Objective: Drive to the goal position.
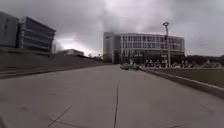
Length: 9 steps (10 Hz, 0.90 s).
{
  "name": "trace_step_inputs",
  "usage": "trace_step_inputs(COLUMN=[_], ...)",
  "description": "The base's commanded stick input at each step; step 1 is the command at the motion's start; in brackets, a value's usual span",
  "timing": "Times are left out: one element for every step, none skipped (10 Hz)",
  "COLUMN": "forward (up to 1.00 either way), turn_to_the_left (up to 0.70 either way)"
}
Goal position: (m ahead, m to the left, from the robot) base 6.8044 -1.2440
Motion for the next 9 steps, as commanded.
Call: trace_step_inputs(forward=[0.49, 0.49, 0.49, 0.49, 0.49, 0.49, 0.49, 0.49, 0.49], turn_to_the_left=[0.05, 0.05, 0.05, 0.05, 0.05, 0.02, 0.0, 0.0, -0.01])
